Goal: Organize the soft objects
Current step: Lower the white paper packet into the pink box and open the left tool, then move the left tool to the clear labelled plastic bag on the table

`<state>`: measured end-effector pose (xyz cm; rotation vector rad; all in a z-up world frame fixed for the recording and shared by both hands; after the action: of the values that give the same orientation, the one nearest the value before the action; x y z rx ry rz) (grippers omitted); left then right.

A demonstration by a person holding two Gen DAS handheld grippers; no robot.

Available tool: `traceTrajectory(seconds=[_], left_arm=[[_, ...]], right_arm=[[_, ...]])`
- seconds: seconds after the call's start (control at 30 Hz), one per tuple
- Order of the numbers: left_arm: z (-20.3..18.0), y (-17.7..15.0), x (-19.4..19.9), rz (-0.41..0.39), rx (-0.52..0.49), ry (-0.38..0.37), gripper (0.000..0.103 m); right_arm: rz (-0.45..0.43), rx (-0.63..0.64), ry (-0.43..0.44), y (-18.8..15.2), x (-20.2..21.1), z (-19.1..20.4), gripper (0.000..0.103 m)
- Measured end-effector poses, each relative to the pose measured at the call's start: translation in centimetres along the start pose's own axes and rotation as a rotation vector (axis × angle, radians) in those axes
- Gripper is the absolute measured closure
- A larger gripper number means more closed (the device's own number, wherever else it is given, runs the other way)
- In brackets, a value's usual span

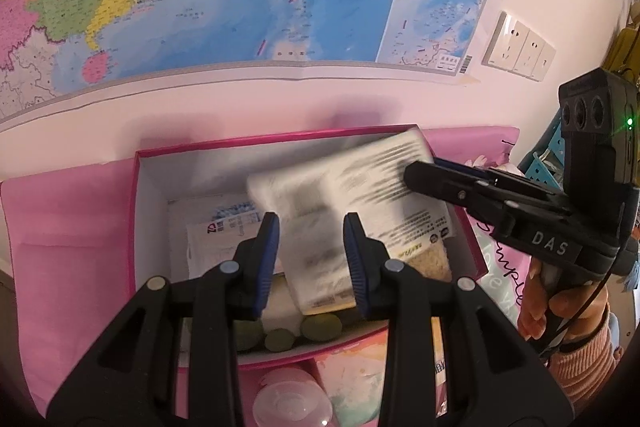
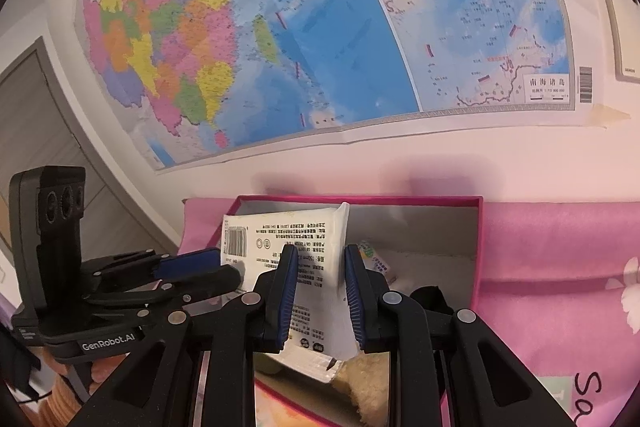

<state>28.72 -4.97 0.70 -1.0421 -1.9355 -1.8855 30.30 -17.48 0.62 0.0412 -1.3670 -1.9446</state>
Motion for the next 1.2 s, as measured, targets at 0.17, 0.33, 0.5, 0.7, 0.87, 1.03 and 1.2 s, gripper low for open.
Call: traceTrajectory(seconds=[0.17,0.33,0.5,0.7,0.87,1.03,1.2], left_arm=[[0.1,0.5,-0.6,0.006,-0.002,0.004,0.068],[0.3,0.1,-0.1,-0.009,-0.002,0.009,0.068],[0.3,-0.4,1.6,-0.052,-0.019,-0.001,0.068],[-0.3,-1.5,4.7,-0.113,-0.039,-0.02,0.066],[-1.3,-2.6,7.8,-0.176,-0.062,-0.038,0.058],[-2.3,-4.2,9.8,-0.203,-0.078,-0.054,0.057],[-3.4,-6.5,11.1,-0.205,-0.09,-0.069,0.057]], right_arm=[[0.015,0.005,-0.019,-0.2,-1.1,-0.2,0.08],[0.026,-0.003,-0.041,-0.6,-1.6,-0.6,0.079],[0.041,-0.008,-0.038,-1.6,-1.1,-1.0,0.078],[0.025,-0.001,-0.016,-2.2,1.0,-0.6,0.078],[-0.006,0.019,0.02,-2.6,4.0,0.8,0.071],[-0.024,0.047,0.046,-3.2,6.6,2.1,0.065],[-0.026,0.068,0.054,-4.7,9.1,2.8,0.062]])
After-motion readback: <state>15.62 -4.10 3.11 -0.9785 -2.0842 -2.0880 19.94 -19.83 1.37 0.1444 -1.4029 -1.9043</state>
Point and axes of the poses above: each gripper's, at about its wrist camera, not at the fingertips, and x roughly against the way its jaws point, z to its left, y to its top, the point moved 7 cm from there along -x, roughly the way its jaws point, and after that the axes turned 9 degrees about -z, right-handed, at the moved point
